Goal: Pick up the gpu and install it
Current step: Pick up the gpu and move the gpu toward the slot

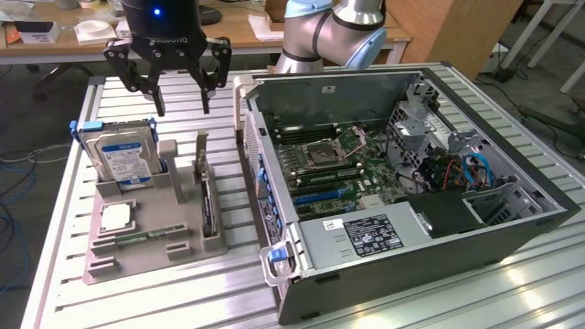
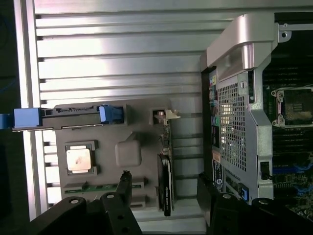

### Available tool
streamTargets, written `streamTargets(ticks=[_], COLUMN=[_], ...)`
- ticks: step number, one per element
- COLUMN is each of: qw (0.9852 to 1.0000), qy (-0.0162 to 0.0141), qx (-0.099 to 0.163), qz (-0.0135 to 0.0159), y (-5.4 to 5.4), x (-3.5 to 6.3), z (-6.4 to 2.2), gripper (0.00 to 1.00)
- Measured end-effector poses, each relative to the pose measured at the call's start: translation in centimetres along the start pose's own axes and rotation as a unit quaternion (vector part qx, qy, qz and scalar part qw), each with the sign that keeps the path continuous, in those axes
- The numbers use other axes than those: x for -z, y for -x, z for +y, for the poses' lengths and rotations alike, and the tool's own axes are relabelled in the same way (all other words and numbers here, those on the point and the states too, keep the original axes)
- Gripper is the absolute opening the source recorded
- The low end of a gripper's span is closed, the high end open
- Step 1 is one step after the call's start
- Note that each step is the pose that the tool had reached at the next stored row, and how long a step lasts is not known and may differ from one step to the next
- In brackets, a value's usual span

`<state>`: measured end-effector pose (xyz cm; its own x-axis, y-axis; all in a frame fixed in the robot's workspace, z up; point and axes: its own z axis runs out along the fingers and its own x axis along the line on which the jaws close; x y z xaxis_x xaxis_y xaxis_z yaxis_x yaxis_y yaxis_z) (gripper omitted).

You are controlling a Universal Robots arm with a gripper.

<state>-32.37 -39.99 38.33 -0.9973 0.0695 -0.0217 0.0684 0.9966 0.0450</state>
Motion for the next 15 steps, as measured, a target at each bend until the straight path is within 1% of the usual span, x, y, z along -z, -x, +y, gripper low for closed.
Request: streamTargets(ticks=[5, 15], qw=[0.9999, 0.9998], qy=[0.0003, 0.0005], qx=[0.016, 0.021], qz=[0.0007, 0.0010], y=[0.0, 0.1], x=[-0.01, -0.30], z=[-0.17, -1.25], gripper=[0.65, 0.65])
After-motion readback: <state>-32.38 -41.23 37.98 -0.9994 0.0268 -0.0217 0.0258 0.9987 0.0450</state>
